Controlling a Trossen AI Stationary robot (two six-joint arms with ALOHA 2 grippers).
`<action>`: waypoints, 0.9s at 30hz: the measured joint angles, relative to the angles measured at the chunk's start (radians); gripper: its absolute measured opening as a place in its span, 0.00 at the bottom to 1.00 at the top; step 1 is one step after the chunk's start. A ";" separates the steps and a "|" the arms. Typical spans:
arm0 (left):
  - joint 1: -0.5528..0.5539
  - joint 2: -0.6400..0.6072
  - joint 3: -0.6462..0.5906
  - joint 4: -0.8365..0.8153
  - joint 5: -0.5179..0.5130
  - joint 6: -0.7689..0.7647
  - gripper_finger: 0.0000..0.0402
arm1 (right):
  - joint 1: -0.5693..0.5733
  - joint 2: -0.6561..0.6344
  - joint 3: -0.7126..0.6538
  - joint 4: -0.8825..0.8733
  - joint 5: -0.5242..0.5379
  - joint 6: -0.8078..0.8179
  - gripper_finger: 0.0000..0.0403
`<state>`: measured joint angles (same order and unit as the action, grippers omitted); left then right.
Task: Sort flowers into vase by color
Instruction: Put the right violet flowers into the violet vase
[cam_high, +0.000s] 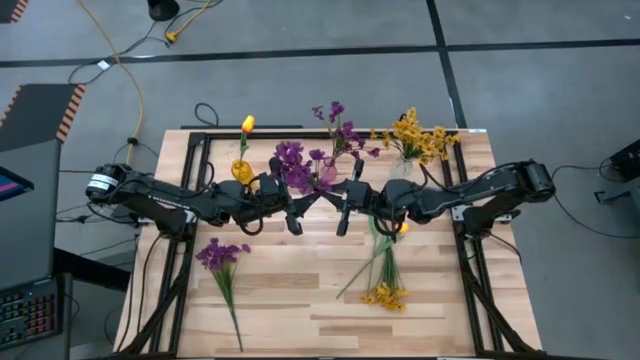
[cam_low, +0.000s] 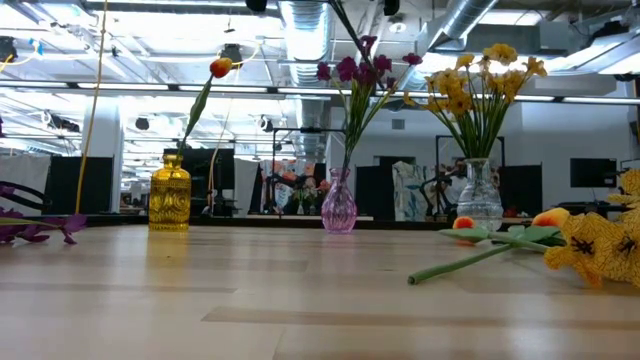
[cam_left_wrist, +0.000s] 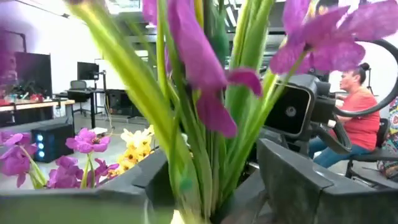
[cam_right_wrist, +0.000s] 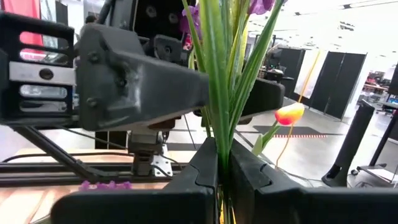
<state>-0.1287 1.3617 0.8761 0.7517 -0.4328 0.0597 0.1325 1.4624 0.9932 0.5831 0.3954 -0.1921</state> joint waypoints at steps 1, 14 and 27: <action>0.000 0.000 0.000 0.000 0.000 0.000 0.46 | -0.001 0.000 0.000 0.000 0.000 0.000 0.11; 0.009 0.000 0.000 0.000 -0.001 -0.002 0.07 | -0.013 0.000 0.000 0.009 -0.003 0.000 0.12; 0.018 0.000 0.000 -0.003 0.001 -0.019 0.02 | -0.018 -0.001 0.000 -0.004 -0.003 -0.016 0.17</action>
<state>-0.1108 1.3617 0.8761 0.7484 -0.4320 0.0406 0.1146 1.4617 0.9932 0.5787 0.3920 -0.2077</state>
